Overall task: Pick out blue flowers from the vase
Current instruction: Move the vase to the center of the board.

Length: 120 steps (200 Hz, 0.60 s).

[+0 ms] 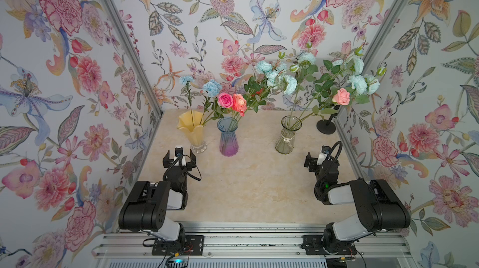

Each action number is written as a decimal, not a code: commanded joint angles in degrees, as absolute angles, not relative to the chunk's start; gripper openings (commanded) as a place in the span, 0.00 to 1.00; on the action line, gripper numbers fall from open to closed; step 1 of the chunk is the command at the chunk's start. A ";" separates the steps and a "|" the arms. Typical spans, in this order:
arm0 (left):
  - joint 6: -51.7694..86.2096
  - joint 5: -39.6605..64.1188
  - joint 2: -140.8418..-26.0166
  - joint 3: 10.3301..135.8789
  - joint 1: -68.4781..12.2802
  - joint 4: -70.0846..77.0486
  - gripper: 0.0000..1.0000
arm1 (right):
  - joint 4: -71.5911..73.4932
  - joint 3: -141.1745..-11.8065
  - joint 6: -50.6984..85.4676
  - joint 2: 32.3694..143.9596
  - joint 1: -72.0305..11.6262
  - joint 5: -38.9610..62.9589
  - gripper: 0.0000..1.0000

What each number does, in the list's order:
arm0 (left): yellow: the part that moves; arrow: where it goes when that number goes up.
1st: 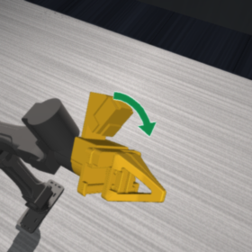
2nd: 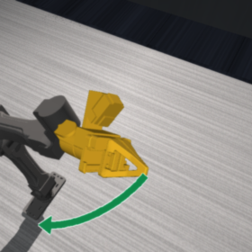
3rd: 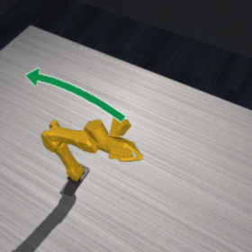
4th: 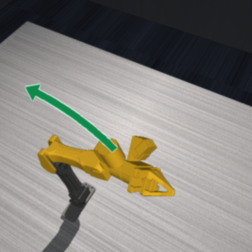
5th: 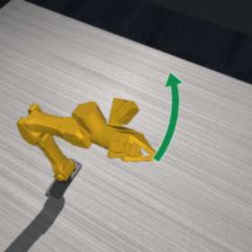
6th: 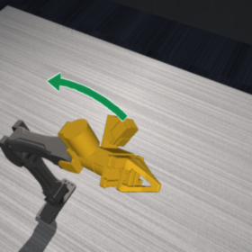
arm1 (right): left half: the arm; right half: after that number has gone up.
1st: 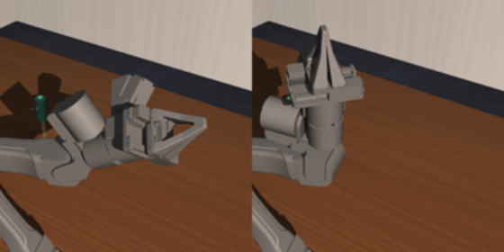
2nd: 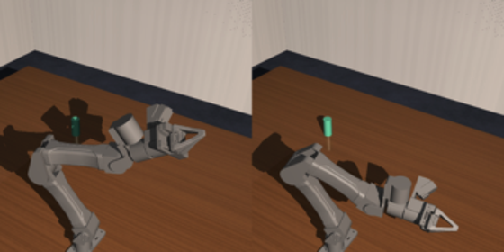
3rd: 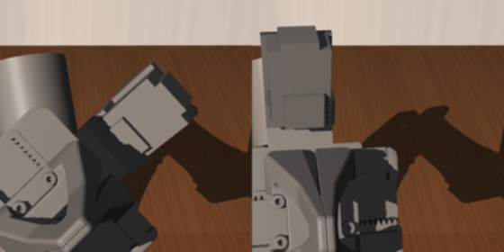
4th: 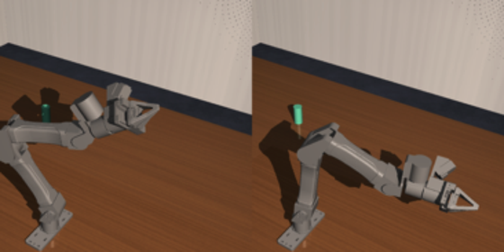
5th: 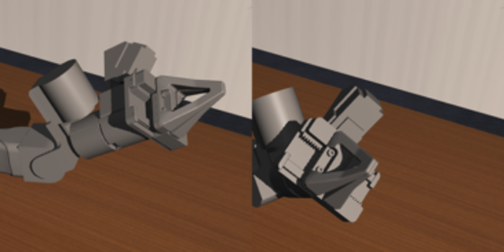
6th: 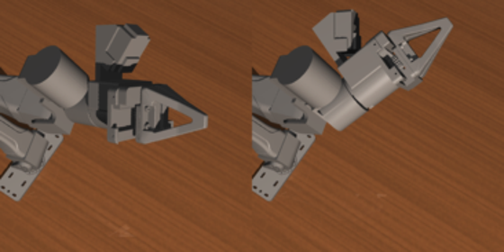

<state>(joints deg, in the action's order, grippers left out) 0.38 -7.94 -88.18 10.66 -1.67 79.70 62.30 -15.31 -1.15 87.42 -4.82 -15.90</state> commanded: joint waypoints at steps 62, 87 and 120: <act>7.63 -25.15 -58.68 19.16 -11.53 43.14 1.00 | 35.55 -18.71 12.00 57.96 -11.09 -21.06 1.00; 13.28 -19.64 -53.79 24.13 -11.26 34.12 1.00 | 32.25 -17.46 18.18 52.21 -6.08 -7.70 0.91; 18.94 -18.62 -55.87 37.04 -10.69 16.29 0.99 | 30.04 -22.74 16.11 55.02 -7.56 7.74 0.77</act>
